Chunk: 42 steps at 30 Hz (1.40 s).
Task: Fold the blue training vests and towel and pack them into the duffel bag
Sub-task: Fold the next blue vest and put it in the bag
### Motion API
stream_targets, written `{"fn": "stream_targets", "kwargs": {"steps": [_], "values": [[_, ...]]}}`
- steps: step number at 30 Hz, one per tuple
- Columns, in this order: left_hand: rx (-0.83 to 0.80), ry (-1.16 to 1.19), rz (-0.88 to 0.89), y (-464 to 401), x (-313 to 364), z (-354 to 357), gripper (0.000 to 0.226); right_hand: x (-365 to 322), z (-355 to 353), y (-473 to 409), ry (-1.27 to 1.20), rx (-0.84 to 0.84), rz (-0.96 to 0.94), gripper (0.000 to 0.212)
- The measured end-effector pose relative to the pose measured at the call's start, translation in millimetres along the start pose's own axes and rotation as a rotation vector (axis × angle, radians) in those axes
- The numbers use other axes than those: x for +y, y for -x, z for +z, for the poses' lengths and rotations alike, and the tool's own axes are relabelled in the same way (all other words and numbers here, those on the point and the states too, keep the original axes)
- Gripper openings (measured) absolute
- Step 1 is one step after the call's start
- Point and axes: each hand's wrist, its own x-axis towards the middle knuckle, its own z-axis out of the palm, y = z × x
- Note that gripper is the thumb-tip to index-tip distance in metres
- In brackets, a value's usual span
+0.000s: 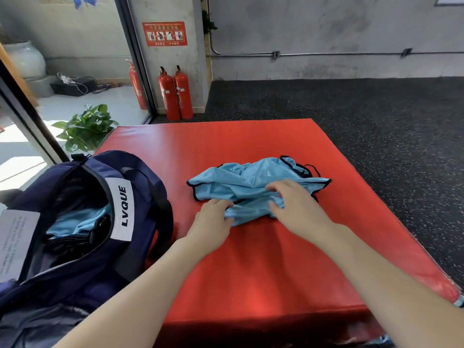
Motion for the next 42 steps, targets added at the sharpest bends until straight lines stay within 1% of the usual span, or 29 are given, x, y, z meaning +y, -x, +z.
{"fn": "stream_targets", "kwargs": {"steps": [3, 6, 8, 10, 12, 16, 20, 23, 27, 29, 32, 35, 37, 39, 42], "values": [[0.038, 0.105, -0.032, -4, 5, -3, 0.042, -11, 10, 4, 0.002, -0.042, -0.07, 0.034], [0.052, 0.245, -0.065, -3, 16, -12, 0.035, -16, 15, 6, -0.008, -0.063, -0.102, 0.035], [0.051, 0.322, -0.003, 3, 25, -21, 0.031, -20, 15, 6, -0.076, -0.071, -0.1, 0.041], [0.024, 0.385, 0.075, 12, 34, -33, 0.033, -23, 14, 5, -0.177, -0.095, -0.101, 0.053], [-0.009, 0.391, 0.137, 21, 38, -44, 0.039, -28, 12, 5, -0.235, -0.139, -0.118, 0.058], [-0.057, 0.394, 0.16, 34, 34, -54, 0.036, -31, 8, 7, -0.277, -0.211, -0.139, 0.042], [-0.073, 0.37, 0.156, 41, 30, -57, 0.035, -38, 1, 12, -0.297, -0.251, -0.102, 0.044], [-0.102, 0.351, 0.174, 45, 33, -56, 0.042, -46, 0, 17, -0.343, -0.273, -0.112, 0.045], [-0.155, 0.363, 0.204, 49, 36, -53, 0.056, -51, -1, 20, -0.347, -0.305, -0.093, 0.04], [-0.18, 0.356, 0.205, 51, 38, -53, 0.059, -47, -2, 21, -0.365, -0.324, -0.078, 0.038], [-0.185, 0.355, 0.208, 54, 42, -55, 0.056, -40, -2, 21, -0.337, -0.335, -0.045, 0.04], [-0.149, 0.392, 0.195, 54, 39, -57, 0.053, -35, -4, 23, -0.284, -0.316, -0.023, 0.036], [-0.115, 0.42, 0.174, 53, 35, -59, 0.047, -32, -9, 24, -0.265, -0.28, 0.002, 0.036], [-0.07, 0.442, 0.148, 52, 30, -60, 0.037, -29, -15, 24, -0.291, -0.245, 0.023, 0.035], [-0.019, 0.482, 0.112, 49, 26, -62, 0.026, -26, -21, 24, -0.385, -0.2, 0.044, 0.026]]}}
